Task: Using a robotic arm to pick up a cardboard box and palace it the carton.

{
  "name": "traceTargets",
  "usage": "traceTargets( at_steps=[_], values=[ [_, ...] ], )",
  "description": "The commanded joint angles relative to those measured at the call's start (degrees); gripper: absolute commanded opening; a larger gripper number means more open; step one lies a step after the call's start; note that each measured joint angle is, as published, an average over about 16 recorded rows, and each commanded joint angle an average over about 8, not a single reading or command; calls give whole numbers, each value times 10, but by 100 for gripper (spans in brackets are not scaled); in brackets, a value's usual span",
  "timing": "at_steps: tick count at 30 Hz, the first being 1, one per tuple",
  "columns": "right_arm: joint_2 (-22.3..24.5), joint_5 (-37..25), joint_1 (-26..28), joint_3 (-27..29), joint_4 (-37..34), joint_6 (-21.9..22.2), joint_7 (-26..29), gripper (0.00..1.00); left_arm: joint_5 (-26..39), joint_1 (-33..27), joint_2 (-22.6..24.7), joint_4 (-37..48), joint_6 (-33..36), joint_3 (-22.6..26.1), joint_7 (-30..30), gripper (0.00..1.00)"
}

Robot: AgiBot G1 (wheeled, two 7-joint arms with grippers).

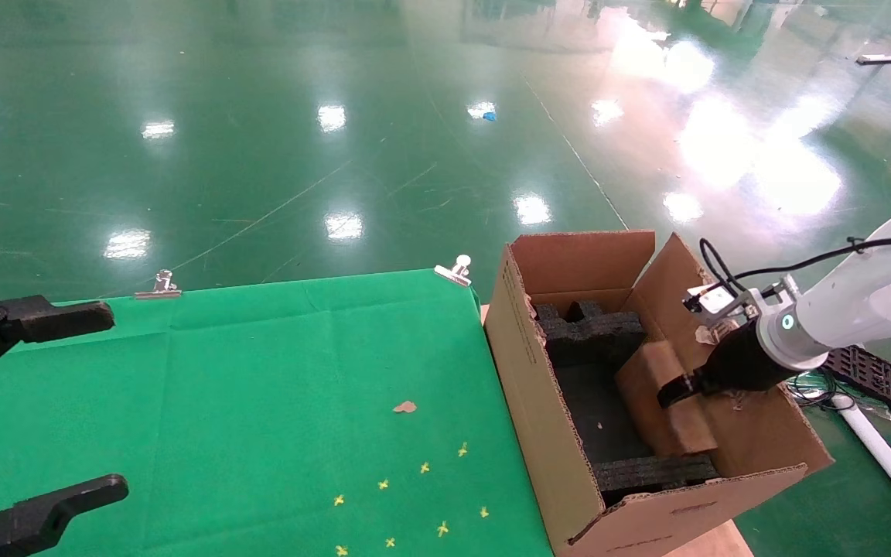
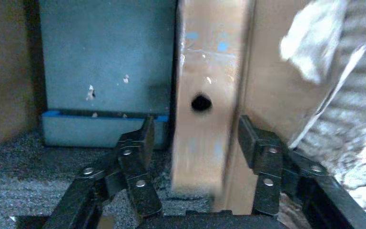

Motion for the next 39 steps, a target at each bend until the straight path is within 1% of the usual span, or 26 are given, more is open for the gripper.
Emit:
traceTargets(
  at_steps=[1,4,7,16,19,21,26,29,31,34,39],
  values=[
    [0,-1,4,-1,-1,-1,-1,100,0,0,0,0,0,0,0,100],
    [1,-3,23,-2,0,-6,-7,100,0,0,0,0,0,0,0,100],
    [3,-3,55,-2,2,-12,-18,100,0,0,0,0,0,0,0,100],
    [18,0,198,3,16,-32,-68,100,0,0,0,0,0,0,0,100],
    [24,3,232,6,22,-39,-83,100,0,0,0,0,0,0,0,100],
    [29,7,246,9,26,-41,-92,100,0,0,0,0,0,1,0,100],
    [36,18,255,17,30,-28,-103,100,0,0,0,0,0,1,0,100],
    [38,25,252,26,33,-16,-105,100,0,0,0,0,0,1,0,100],
    [40,32,244,38,43,-15,-109,100,-1,0,0,0,0,1,0,100],
    [45,44,223,66,67,-19,-119,100,-1,0,0,0,0,1,0,100],
    [55,65,170,129,124,-35,-140,100,-1,0,0,1,0,1,1,100]
  ],
)
